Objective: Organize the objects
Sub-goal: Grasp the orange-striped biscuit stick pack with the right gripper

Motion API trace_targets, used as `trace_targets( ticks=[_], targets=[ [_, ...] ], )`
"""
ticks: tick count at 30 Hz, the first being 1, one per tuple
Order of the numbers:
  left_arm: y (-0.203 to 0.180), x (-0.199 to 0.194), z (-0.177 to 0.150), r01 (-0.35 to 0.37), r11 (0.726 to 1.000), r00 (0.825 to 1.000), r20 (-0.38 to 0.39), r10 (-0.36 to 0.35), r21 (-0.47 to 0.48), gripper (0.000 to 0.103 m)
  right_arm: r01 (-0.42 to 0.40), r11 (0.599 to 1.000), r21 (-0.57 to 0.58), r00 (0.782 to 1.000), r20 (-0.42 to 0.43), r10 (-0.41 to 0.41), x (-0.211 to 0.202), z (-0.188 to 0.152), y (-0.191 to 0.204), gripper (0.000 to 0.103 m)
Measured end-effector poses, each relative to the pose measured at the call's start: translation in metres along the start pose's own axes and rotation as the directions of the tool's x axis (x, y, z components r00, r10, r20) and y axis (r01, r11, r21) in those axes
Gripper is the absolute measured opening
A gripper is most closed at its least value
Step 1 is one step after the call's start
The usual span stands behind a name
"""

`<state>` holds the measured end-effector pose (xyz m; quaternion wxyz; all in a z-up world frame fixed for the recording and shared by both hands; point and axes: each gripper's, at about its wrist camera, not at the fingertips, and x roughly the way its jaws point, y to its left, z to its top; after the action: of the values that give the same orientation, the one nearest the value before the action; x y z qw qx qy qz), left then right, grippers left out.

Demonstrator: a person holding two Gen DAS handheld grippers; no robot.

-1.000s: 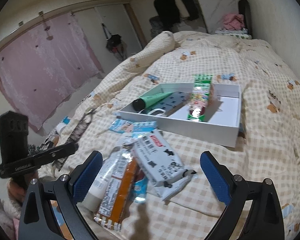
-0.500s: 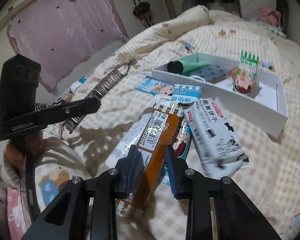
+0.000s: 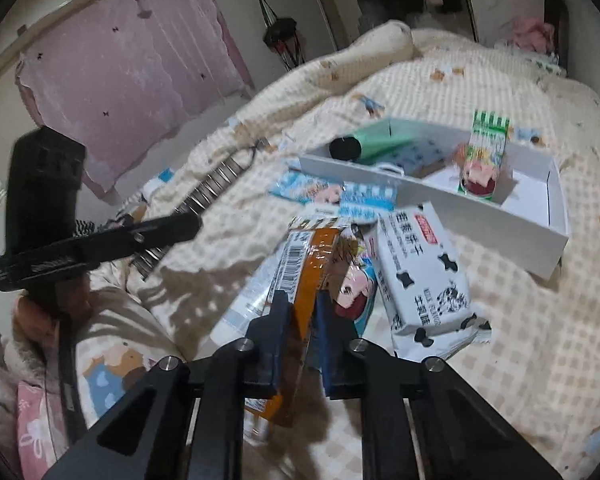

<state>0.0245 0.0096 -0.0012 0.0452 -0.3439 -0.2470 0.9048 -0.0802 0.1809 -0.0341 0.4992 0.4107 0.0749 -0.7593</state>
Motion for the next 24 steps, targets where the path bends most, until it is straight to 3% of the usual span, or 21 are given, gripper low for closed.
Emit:
trace_targets(
  ticks=[5, 9, 14, 20, 24],
  targets=[
    [0.002, 0.0, 0.001, 0.001, 1.0, 1.0, 0.001, -0.001, -0.003, 0.032, 0.023, 1.0, 0.013, 0.999, 0.045, -0.024, -0.007, 0.001, -0.003, 0.011],
    [0.002, 0.0, 0.001, 0.002, 1.0, 1.0, 0.002, -0.001, -0.007, 0.032, 0.102, 0.994, 0.025, 0.99, 0.096, -0.104, -0.014, 0.004, -0.006, 0.006],
    [0.003, 0.0, 0.001, 0.002, 1.0, 1.0, 0.003, -0.002, -0.008, 0.032, 0.174, 0.985, -0.003, 0.981, 0.09, -0.173, -0.01, 0.007, -0.001, 0.005],
    [0.002, 0.0, 0.0, 0.002, 1.0, 1.0, 0.001, -0.002, -0.008, 0.032, 0.157, 0.987, -0.027, 0.986, 0.063, -0.155, -0.01, 0.009, 0.002, 0.005],
    [0.003, 0.002, 0.0, -0.001, 1.0, 1.0, -0.009, 0.0, -0.013, 0.032, 0.16, 0.985, -0.066, 0.987, -0.005, -0.161, -0.003, 0.018, 0.004, 0.005]
  ],
)
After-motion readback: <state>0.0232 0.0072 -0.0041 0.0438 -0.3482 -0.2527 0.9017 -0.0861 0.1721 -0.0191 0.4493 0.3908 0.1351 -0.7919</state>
